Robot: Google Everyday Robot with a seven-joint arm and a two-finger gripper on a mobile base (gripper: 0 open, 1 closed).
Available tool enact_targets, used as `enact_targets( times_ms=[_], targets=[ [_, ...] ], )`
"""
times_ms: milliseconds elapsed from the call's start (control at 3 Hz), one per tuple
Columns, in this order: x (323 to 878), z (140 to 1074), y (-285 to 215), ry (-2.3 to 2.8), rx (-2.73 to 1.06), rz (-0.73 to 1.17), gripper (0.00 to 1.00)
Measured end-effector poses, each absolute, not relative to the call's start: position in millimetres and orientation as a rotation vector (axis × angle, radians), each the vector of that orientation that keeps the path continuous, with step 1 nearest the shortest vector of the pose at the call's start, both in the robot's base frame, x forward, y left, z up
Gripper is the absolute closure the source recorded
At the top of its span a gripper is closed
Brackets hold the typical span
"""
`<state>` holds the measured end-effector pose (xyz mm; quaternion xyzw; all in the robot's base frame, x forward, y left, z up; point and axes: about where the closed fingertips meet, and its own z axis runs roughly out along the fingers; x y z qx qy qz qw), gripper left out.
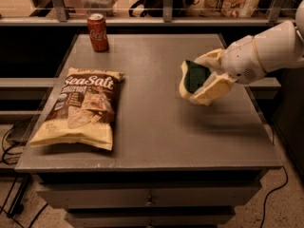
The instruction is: Move sponge near coke can
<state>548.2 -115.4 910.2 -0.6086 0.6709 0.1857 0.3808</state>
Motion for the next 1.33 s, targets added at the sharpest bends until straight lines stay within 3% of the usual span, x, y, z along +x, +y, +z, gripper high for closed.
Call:
enact_targets(
  times_ms=[1000, 1333],
  targets=[
    [677, 902, -24, 1.613, -1.56, 0.519, 1.0],
    [676, 901, -24, 1.614, -1.56, 0.52, 1.0]
  ],
)
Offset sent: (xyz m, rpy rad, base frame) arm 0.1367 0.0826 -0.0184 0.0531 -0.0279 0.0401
